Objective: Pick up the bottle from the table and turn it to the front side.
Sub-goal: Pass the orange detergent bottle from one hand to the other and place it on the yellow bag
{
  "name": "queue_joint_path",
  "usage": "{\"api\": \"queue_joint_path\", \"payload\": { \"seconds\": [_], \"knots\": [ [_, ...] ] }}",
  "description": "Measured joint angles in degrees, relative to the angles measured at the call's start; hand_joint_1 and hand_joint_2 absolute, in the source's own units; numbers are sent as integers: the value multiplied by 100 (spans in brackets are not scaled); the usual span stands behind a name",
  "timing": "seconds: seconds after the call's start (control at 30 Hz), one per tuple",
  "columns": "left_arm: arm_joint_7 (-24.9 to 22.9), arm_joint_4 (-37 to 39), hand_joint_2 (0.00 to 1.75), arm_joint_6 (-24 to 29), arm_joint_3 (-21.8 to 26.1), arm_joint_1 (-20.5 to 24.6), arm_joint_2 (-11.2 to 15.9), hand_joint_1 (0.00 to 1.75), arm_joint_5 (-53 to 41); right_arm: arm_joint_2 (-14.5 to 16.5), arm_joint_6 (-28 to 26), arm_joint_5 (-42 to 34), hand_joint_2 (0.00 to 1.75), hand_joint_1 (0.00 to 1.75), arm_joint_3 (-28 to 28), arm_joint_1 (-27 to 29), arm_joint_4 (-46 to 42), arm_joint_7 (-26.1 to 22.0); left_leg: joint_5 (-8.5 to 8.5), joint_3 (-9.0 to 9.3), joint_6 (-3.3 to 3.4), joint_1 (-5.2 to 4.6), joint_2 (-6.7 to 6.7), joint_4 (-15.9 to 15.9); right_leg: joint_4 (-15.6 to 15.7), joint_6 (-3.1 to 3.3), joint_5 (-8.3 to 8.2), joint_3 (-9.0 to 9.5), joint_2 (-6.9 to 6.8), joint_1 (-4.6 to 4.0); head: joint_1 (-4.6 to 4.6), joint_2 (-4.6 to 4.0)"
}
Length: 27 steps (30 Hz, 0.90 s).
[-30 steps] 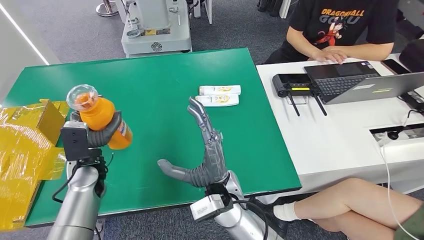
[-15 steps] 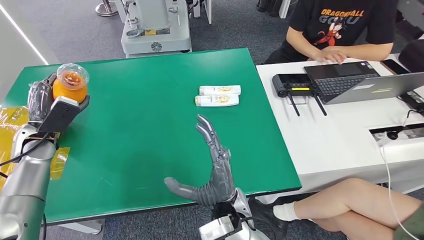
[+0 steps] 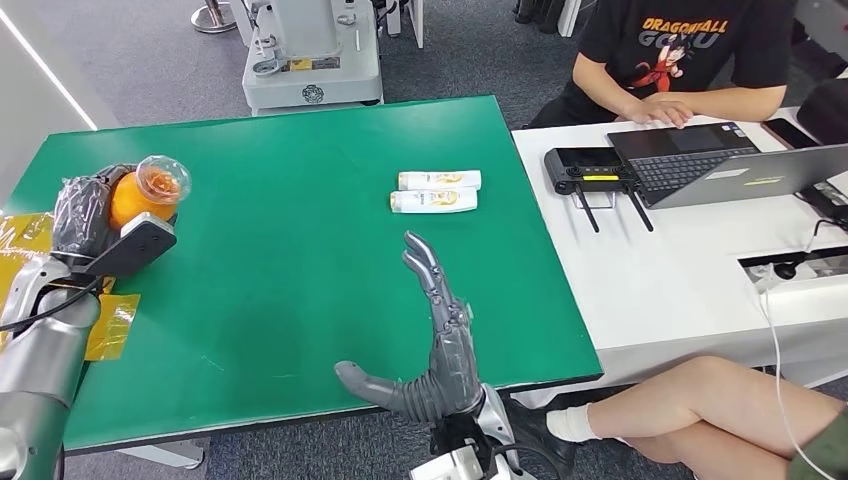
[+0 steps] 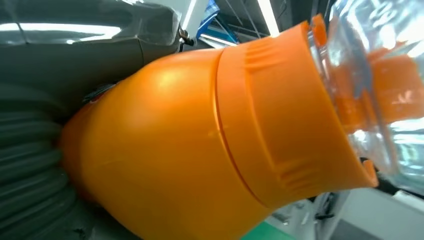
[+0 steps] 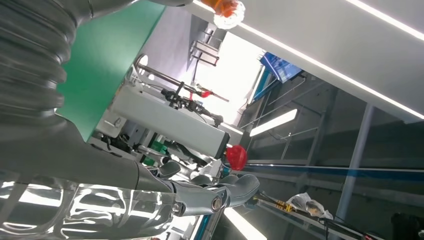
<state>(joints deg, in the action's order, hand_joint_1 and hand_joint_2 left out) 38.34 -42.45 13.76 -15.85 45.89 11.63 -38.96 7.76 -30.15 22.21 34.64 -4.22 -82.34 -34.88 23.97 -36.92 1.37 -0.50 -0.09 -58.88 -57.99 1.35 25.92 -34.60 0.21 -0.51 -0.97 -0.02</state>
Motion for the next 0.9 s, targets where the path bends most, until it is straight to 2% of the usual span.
{"api": "queue_joint_path", "payload": {
  "seconds": [0.33,0.47,0.6,0.73,0.9],
  "knots": [
    [-171,195,175,-37,-278,69,348,175,-525,0,29,-5,175,0,-7,5,-26,33,0,0,0,0,-1,0,0,1,1,1,0,0,-2,0],
    [-226,253,175,-227,-368,91,490,175,-603,-2,56,-15,175,0,-9,7,-26,39,0,0,0,0,4,1,0,1,1,0,3,0,-1,0],
    [-246,293,175,-464,-452,56,754,175,-659,-13,60,-39,175,0,-15,76,-32,20,5,1,-8,1,11,1,0,3,1,-1,13,0,-2,0],
    [-309,352,175,-349,-568,-49,955,175,-896,-28,62,-27,175,0,-33,185,-62,-21,9,3,-14,2,13,1,-1,12,8,-1,15,-1,-2,0],
    [-523,658,175,-127,-718,-117,972,175,-1254,-28,99,2,175,0,-49,242,-110,-19,9,2,-14,4,9,1,-1,16,10,-2,12,-4,-1,0]
  ]
}}
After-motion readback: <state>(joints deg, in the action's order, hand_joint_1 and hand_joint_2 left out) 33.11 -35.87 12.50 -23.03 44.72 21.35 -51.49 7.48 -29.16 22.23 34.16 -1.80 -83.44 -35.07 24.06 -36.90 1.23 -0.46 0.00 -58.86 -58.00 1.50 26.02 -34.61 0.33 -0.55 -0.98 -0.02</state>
